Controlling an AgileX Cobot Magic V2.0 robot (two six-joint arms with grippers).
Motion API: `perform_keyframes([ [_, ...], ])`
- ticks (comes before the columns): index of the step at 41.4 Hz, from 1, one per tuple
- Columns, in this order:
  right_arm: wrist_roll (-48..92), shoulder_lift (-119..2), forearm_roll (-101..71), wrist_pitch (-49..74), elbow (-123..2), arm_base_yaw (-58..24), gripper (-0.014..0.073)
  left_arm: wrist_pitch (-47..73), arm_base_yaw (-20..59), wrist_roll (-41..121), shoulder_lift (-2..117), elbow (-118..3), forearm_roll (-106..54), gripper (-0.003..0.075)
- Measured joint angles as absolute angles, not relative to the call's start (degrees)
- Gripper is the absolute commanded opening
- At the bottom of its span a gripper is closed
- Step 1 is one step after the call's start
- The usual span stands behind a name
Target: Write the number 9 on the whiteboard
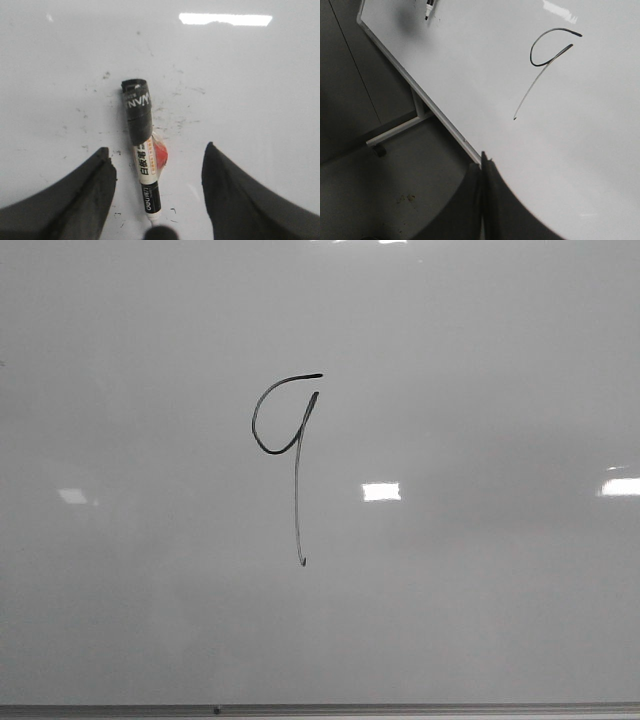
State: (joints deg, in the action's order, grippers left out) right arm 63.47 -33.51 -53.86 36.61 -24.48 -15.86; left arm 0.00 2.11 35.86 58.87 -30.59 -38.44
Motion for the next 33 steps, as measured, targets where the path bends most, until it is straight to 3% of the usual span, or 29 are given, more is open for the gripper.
perform_keyframes([
  [6, 63.5, -33.5, -53.9, 36.7, -24.5, -15.9, -0.007, 2.1, 2.1, 35.9, 47.1, -26.6, -38.4, 0.0243],
  [16, 63.5, -33.5, -53.9, 36.7, -24.5, -15.9, -0.007, 8.5, 2.1, 35.9, 31.1, -22.1, -38.2, -0.0008],
  [33, 63.5, -33.5, -53.9, 36.7, -24.5, -15.9, -0.007, 12.5, 2.1, 35.9, 24.2, -21.3, -37.9, -0.0019],
])
